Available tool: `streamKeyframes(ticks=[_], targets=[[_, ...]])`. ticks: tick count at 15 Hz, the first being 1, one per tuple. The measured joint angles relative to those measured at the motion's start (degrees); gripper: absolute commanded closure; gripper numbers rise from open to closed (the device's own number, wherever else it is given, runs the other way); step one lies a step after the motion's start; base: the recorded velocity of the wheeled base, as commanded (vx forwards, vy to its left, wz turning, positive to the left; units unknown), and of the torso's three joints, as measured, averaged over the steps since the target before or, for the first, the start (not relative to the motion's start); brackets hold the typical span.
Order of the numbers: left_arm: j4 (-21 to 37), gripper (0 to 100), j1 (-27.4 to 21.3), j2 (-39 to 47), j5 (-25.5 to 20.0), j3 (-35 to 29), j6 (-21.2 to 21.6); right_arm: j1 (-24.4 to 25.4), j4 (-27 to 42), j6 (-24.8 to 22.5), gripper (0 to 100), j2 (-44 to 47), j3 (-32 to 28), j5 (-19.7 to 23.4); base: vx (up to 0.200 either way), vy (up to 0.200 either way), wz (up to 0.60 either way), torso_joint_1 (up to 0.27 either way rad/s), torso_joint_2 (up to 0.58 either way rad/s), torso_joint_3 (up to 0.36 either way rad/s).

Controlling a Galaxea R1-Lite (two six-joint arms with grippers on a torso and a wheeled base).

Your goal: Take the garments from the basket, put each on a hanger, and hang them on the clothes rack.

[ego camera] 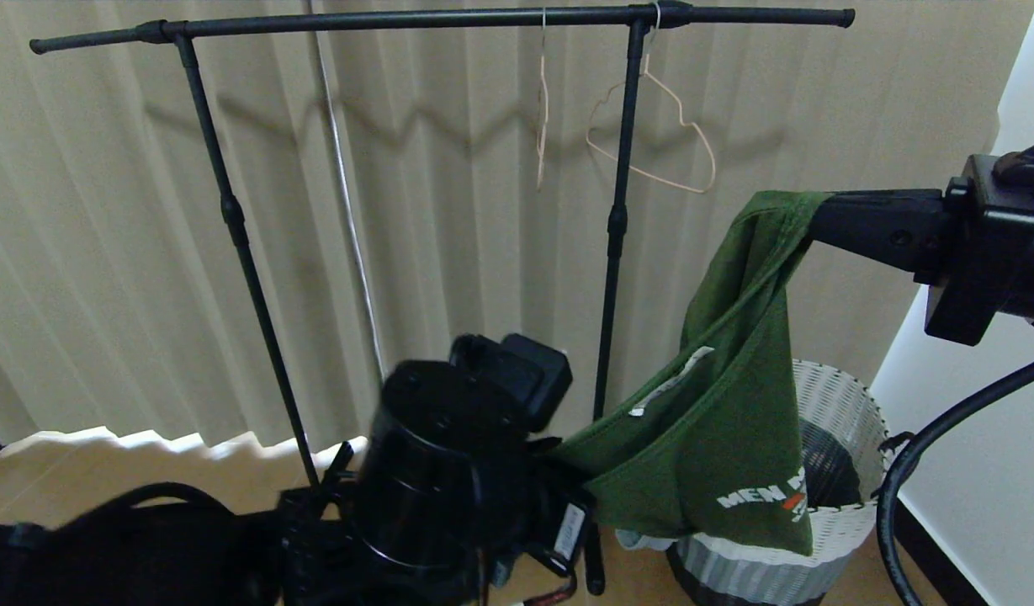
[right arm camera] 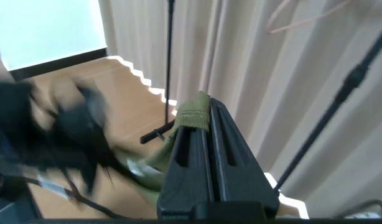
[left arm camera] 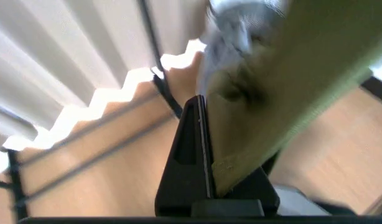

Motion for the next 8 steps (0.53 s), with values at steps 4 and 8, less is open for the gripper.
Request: streamKeyframes(ticks=[4, 8], targets=[[13.21, 100, 9.9, -8.62, -0.12, -11.34, 1.4, -4.08, 0.01, -0.27, 100, -0.43, 0.3, -0.05, 0.0, 0.0, 0.0, 0.0, 0.0, 0.0], [28.06, 100, 16.51, -11.41, -0.99, -27.98, 1.71, -8.11, -5.08, -0.44, 100, 0.15, 0.3, -0.06, 0.0, 0.0, 0.0, 0.0, 0.0, 0.0]])
